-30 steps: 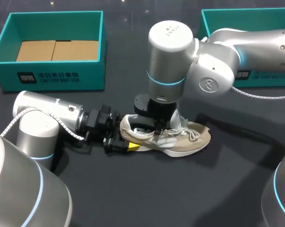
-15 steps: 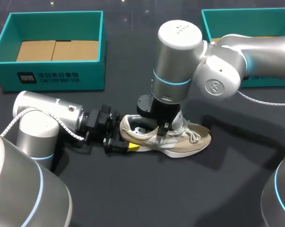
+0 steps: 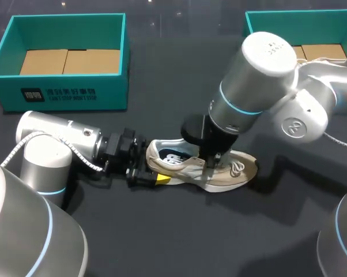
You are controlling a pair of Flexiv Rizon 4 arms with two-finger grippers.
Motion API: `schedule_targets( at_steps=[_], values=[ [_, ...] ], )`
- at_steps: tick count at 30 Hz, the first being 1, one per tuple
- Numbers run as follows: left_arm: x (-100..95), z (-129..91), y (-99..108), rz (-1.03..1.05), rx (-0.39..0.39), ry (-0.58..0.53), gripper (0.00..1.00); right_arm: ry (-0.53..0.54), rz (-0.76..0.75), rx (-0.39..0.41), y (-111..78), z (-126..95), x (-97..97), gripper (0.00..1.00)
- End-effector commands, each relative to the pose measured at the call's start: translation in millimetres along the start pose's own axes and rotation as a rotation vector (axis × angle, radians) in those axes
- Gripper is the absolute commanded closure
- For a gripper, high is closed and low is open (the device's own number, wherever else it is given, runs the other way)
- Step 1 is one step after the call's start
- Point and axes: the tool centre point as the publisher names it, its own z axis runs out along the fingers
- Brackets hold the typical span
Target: Take the shoe out of the shoebox, open the shoe tongue, remove and reinsert the insole, then place the shoe into the shoebox
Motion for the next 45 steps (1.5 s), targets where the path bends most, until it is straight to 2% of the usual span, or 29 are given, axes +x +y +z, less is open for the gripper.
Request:
schedule_targets(
  at_steps=[1,7,10,16,23,28,35,36,37,38,39,41,45],
  values=[
    [0.0,0,2,-0.001,-0.003,-0.002,1.00,-0.005,-0.026,-0.120,-14.2,-13,3.7,1.00],
    [0.0,0,2,-0.001,-0.003,-0.002,1.00,0.031,-0.094,-0.213,-10.6,-18,-4.4,1.00],
    [0.0,0,2,-0.001,-0.003,-0.002,1.00,0.039,-0.133,-0.224,-3.2,-22,-7.9,1.00],
    [0.0,0,2,-0.001,-0.003,-0.002,1.00,0.029,-0.229,-0.209,23.7,-31,-7.0,1.00],
    [0.0,0,2,-0.001,-0.003,-0.002,1.00,0.047,-0.352,-0.160,57.0,-33,3.3,1.00],
    [0.0,0,2,-0.001,-0.003,-0.002,1.00,0.051,-0.396,-0.133,69.3,-32,6.7,1.00],
    [0.0,0,2,-0.001,-0.003,-0.002,1.00,0.051,-0.406,-0.140,72.9,-31,5.2,1.00],
    [0.0,0,2,-0.001,-0.003,-0.002,1.00,0.050,-0.402,-0.141,72.6,-31,4.9,0.98],
    [0.0,0,2,-0.001,-0.003,-0.002,1.00,0.049,-0.398,-0.140,72.4,-32,4.6,0.76],
    [0.0,0,2,-0.001,-0.003,-0.002,1.00,0.049,-0.390,-0.137,71.8,-33,3.4,0.60],
    [0.0,0,2,-0.001,-0.003,-0.002,1.00,0.050,-0.381,-0.134,71.4,-33,2.4,0.54],
    [0.0,0,2,-0.001,-0.003,-0.002,1.00,0.056,-0.348,-0.121,71.2,-34,0.1,0.35],
    [0.0,0,2,-0.001,-0.003,-0.002,1.00,0.083,-0.271,-0.107,72.0,-35,-3.7,0.30]
  ],
)
